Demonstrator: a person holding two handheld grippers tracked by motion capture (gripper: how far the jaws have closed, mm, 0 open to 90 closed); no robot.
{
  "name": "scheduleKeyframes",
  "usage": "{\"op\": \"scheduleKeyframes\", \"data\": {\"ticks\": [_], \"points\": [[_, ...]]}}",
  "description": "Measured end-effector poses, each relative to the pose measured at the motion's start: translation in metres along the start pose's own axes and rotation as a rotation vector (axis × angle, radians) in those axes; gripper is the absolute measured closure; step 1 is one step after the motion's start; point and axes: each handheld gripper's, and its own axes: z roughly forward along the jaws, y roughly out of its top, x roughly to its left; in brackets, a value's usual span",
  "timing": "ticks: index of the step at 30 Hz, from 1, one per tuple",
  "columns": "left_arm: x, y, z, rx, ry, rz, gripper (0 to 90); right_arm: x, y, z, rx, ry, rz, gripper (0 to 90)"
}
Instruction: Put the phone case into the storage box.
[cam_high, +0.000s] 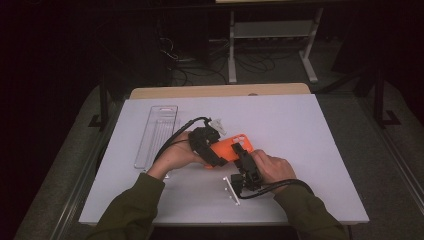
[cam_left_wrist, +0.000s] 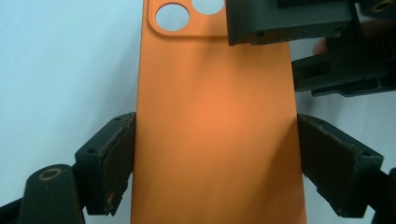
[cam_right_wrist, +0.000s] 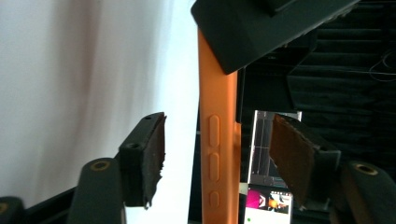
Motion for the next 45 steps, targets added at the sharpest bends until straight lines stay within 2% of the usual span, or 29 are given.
{"op": "scheduleKeyframes", "data": {"ticks": [6, 9, 10, 12, 17, 19, 23, 24, 30, 32, 33, 34, 35, 36, 38, 45], "points": [[0.0003, 0.0000, 0.0000, 0.001, 0.002, 0.001, 15.9, -0.0004, -0.0008, -0.0012, -0.003, -0.003, 0.000, 42.3], [0.0017, 0.0001, -0.0006, 0.020, 0.002, 0.017, 15.9, -0.0011, 0.0002, -0.0021, -0.010, -0.008, -0.005, 45.6], [0.0004, 0.0000, 0.0003, 0.006, 0.001, 0.002, 15.9, -0.0008, 0.0004, -0.0024, -0.011, -0.005, -0.006, 46.4], [0.0014, 0.0001, -0.0006, 0.022, 0.002, 0.015, 15.9, -0.0005, 0.0005, -0.0025, -0.011, -0.005, -0.008, 48.1], [0.0013, -0.0003, 0.0004, 0.018, 0.000, 0.007, 15.9, -0.0022, 0.0019, -0.0038, -0.020, -0.013, -0.005, 54.2], [0.0015, -0.0003, 0.0005, 0.021, -0.001, 0.008, 15.9, -0.0025, 0.0026, -0.0049, -0.015, 0.003, -0.004, 56.9], [0.0012, -0.0001, 0.0009, 0.024, -0.001, 0.007, 15.9, -0.0023, 0.0031, -0.0047, -0.014, 0.003, -0.008, 60.2], [0.0014, -0.0001, 0.0009, 0.028, 0.002, 0.011, 15.9, -0.0030, 0.0027, -0.0048, -0.010, 0.015, -0.032, 61.0], [0.0016, -0.0002, 0.0004, 0.023, -0.003, 0.004, 15.9, -0.0030, 0.0031, -0.0052, -0.010, 0.023, -0.039, 68.0], [0.0014, -0.0003, 0.0007, 0.018, -0.005, -0.003, 15.9, -0.0020, 0.0037, -0.0054, -0.012, 0.013, -0.017, 69.2], [0.0014, -0.0003, 0.0007, 0.018, -0.004, -0.003, 15.9, -0.0028, 0.0035, -0.0053, -0.009, 0.021, -0.043, 69.5], [0.0013, -0.0004, 0.0009, 0.015, -0.005, -0.007, 15.9, -0.0022, 0.0036, -0.0052, -0.006, 0.026, -0.040, 69.8], [0.0013, -0.0004, 0.0008, 0.014, -0.006, -0.009, 15.9, -0.0014, 0.0041, -0.0054, -0.004, 0.018, -0.025, 70.4], [0.0014, -0.0004, 0.0007, 0.011, -0.005, -0.010, 15.9, -0.0001, 0.0044, -0.0047, -0.012, -0.011, -0.014, 71.0], [0.0015, -0.0004, 0.0003, 0.009, -0.007, -0.014, 15.9, -0.0006, 0.0046, -0.0048, -0.002, 0.002, -0.027, 72.4], [0.0032, -0.0007, -0.0011, -0.001, -0.036, -0.031, 15.7, 0.0005, 0.0061, -0.0053, 0.010, -0.044, -0.017, 79.7]]}}
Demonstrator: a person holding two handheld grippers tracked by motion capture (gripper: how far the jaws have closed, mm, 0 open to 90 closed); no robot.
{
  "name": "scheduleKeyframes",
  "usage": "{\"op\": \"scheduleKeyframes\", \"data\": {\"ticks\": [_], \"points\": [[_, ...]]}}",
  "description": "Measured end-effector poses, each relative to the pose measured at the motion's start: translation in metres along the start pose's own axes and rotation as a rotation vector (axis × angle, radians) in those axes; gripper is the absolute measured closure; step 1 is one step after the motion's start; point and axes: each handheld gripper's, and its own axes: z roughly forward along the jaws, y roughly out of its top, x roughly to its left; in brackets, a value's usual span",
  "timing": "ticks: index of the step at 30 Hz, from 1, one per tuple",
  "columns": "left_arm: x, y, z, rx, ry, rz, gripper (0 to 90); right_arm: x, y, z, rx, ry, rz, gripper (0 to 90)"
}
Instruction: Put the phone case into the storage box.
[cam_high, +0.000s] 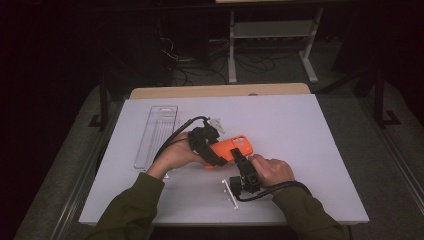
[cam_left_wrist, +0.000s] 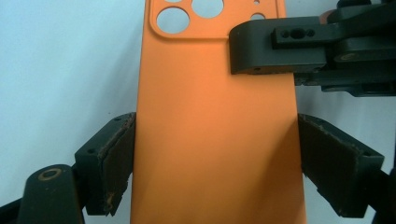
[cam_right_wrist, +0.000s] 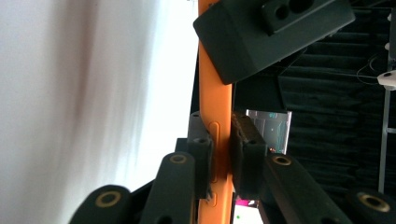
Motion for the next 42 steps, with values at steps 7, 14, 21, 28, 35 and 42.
{"op": "scheduleKeyframes", "data": {"ticks": [7, 14, 21, 28, 35, 42], "points": [[0.003, -0.001, -0.002, -0.004, -0.037, -0.015, 15.6, -0.001, 0.000, -0.001, -0.004, -0.028, -0.006, 83.5], [0.005, -0.002, -0.003, -0.005, -0.059, -0.027, 15.3, 0.000, 0.000, -0.003, -0.017, -0.049, -0.015, 84.1], [0.004, -0.002, -0.007, -0.035, -0.059, -0.026, 15.0, -0.003, -0.001, -0.004, -0.017, -0.047, -0.011, 84.0], [0.003, -0.002, -0.011, -0.082, -0.062, -0.041, 11.4, -0.002, -0.004, -0.002, -0.014, -0.057, -0.005, 83.9], [0.004, -0.004, -0.012, -0.080, -0.051, -0.037, 10.2, 0.000, -0.008, -0.001, -0.005, -0.043, 0.006, 83.7], [0.005, -0.005, -0.016, -0.093, -0.033, -0.035, 10.1, -0.001, -0.016, 0.000, 0.022, -0.014, -0.001, 83.6]]}}
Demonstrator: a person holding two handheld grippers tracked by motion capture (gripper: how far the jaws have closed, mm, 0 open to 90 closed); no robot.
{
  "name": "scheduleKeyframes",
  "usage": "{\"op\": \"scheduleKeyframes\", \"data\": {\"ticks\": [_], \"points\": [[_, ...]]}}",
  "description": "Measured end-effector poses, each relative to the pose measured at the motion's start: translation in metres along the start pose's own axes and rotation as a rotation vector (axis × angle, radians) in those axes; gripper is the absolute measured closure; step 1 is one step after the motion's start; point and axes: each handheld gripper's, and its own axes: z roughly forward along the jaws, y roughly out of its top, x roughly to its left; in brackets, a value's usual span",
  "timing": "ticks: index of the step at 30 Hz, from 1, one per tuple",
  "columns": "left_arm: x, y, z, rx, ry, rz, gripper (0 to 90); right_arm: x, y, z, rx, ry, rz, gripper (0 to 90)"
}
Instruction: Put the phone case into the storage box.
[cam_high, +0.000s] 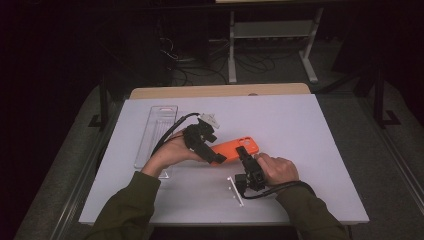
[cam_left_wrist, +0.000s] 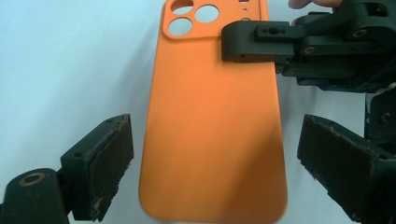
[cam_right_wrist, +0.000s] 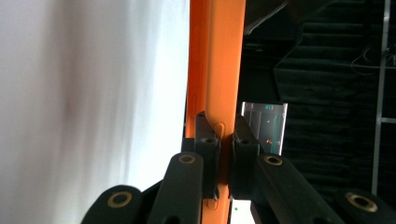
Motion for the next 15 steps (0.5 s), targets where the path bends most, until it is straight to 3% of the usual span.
{"op": "scheduleKeyframes", "data": {"ticks": [7, 15], "points": [[0.001, -0.002, -0.004, -0.013, 0.031, 0.013, 10.3, 0.000, -0.010, 0.000, 0.027, 0.008, 0.033, 83.5], [0.000, -0.006, -0.007, -0.039, 0.064, 0.007, 10.4, -0.005, -0.028, -0.005, 0.052, 0.016, 0.034, 83.4]]}}
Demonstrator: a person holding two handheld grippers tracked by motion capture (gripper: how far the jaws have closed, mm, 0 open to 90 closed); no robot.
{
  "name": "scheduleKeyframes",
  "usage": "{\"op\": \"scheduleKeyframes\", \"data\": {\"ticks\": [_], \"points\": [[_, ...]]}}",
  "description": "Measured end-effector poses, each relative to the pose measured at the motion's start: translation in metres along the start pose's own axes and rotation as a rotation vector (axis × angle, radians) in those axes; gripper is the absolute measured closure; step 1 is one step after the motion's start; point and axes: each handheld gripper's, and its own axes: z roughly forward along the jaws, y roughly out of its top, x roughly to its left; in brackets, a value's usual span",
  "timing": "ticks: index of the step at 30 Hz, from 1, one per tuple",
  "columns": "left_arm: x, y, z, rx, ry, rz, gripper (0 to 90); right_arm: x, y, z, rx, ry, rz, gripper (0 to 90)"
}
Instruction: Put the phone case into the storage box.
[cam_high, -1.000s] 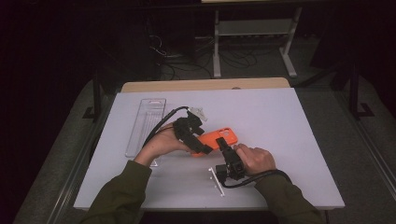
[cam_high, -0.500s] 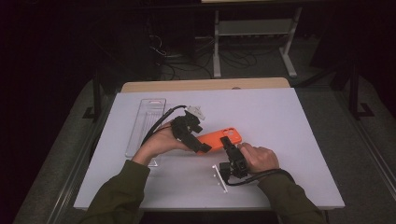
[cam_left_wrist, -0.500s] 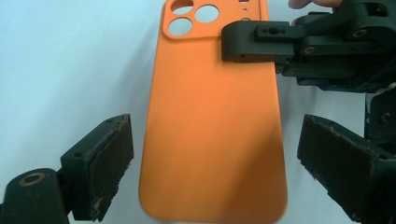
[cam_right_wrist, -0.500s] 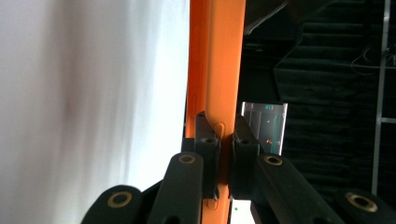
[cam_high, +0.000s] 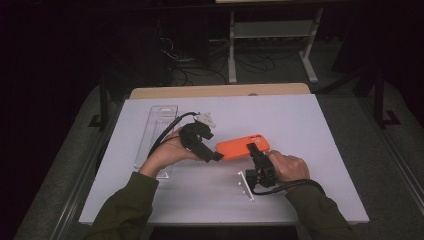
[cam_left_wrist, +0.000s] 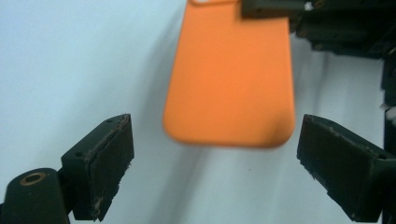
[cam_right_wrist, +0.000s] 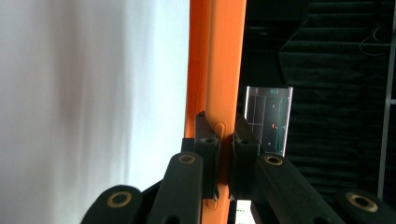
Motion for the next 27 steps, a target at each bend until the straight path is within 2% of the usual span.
{"op": "scheduleKeyframes", "data": {"ticks": [5, 7, 9, 10, 13, 22, 23, 25, 27], "points": [[-0.004, -0.003, 0.001, -0.022, 0.015, -0.008, 10.4, -0.002, -0.010, -0.003, 0.016, -0.004, 0.008, 83.4], [-0.004, -0.005, -0.001, -0.013, 0.029, 0.016, 10.4, -0.002, -0.014, -0.003, 0.018, -0.008, 0.008, 83.3], [-0.006, -0.008, 0.000, -0.028, 0.042, 0.008, 10.5, -0.002, -0.016, -0.003, 0.022, -0.009, 0.009, 83.3], [-0.006, -0.009, -0.001, -0.017, 0.047, 0.015, 10.6, -0.002, -0.017, -0.003, 0.025, 0.001, 0.003, 83.3], [-0.009, -0.014, 0.001, -0.041, 0.055, 0.002, 11.4, -0.002, -0.019, -0.003, 0.029, 0.018, 0.005, 83.3], [-0.017, -0.027, 0.006, -0.051, 0.089, -0.008, 11.4, -0.003, -0.019, -0.002, 0.023, 0.014, 0.010, 83.2], [-0.018, -0.028, 0.009, -0.063, 0.094, -0.020, 11.4, -0.003, -0.019, -0.002, 0.025, 0.016, 0.012, 83.2], [-0.020, -0.031, 0.011, -0.048, 0.103, -0.001, 11.4, -0.002, -0.019, -0.002, 0.028, 0.011, 0.024, 83.2], [-0.022, -0.035, 0.013, -0.047, 0.106, -0.010, 11.2, -0.002, -0.020, -0.001, 0.029, 0.018, 0.020, 83.1]]}}
